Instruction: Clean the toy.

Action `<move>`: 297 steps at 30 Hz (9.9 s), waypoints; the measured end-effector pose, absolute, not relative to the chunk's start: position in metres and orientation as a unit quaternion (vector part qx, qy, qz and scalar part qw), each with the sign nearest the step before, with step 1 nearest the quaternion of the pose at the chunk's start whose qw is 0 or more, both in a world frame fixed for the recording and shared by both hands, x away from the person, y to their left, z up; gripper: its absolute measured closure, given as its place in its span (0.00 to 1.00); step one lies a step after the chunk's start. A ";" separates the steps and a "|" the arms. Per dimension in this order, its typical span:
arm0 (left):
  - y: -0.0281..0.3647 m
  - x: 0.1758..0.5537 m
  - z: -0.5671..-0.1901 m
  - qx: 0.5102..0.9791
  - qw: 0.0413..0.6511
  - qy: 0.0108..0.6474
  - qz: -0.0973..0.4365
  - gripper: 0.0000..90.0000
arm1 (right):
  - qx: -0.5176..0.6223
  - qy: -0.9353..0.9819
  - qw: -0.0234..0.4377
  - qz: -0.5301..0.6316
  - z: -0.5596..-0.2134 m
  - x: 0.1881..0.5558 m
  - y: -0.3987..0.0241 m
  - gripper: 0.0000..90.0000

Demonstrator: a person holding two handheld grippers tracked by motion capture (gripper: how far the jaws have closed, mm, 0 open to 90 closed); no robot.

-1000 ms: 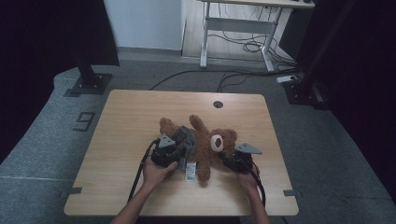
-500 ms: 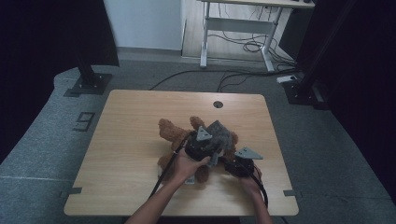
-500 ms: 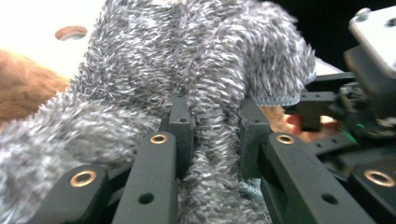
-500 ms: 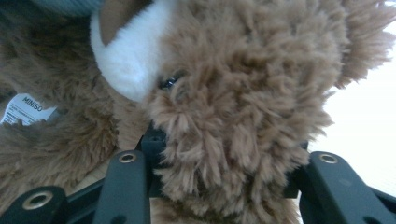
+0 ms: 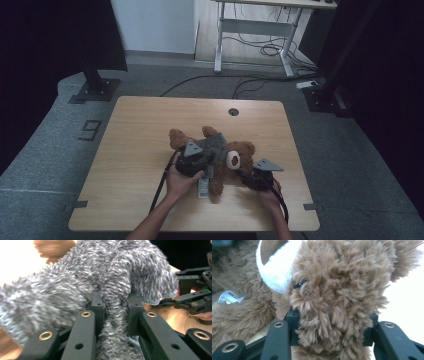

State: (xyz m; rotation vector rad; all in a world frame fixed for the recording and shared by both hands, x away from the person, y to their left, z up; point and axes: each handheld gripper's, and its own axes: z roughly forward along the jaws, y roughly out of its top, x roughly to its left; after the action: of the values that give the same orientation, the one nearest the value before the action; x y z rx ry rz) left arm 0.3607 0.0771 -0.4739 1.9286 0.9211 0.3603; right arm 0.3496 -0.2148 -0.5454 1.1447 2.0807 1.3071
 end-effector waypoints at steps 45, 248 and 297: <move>-0.034 0.366 -0.463 0.805 0.474 0.333 0.128 0.81 | 0.424 0.745 0.219 0.467 -0.545 0.350 -0.212 0.55; 0.083 0.354 -0.458 0.781 0.456 0.382 0.192 0.82 | 0.450 0.708 0.194 0.509 -0.524 0.344 -0.192 0.22; 0.123 0.365 -0.469 0.785 0.426 0.417 0.170 0.82 | 0.445 0.707 0.198 0.513 -0.526 0.343 -0.191 0.22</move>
State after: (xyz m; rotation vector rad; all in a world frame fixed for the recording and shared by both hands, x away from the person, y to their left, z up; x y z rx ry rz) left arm 0.3645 0.1232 -0.4687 1.9606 1.0412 0.4259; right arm 0.3433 -0.1912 -0.5255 1.2439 1.9780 1.4365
